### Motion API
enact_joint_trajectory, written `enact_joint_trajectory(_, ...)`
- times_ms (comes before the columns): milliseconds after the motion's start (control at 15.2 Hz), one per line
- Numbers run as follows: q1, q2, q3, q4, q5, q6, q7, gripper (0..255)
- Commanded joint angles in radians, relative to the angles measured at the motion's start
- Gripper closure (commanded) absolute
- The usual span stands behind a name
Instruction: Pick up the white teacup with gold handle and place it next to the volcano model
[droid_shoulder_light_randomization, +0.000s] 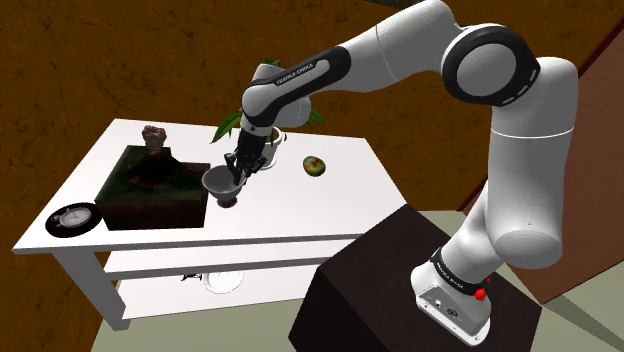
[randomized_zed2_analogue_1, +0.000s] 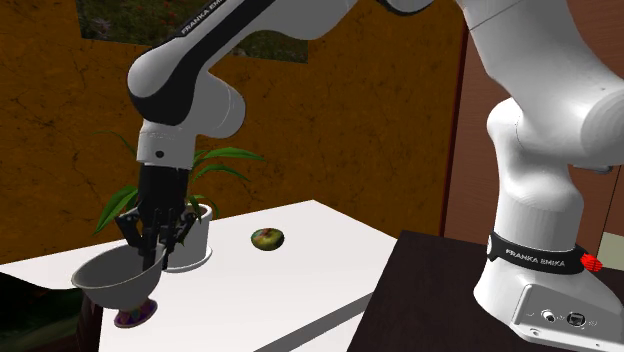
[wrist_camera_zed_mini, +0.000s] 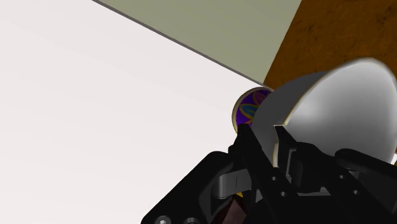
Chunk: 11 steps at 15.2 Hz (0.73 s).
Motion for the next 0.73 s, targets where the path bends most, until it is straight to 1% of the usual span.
enact_joint_trajectory(0,-0.001,0.018,0.003,-0.002,0.006,0.020,-0.010,255)
enact_joint_trajectory(660,-0.008,0.117,0.018,0.007,0.032,0.106,-0.051,255)
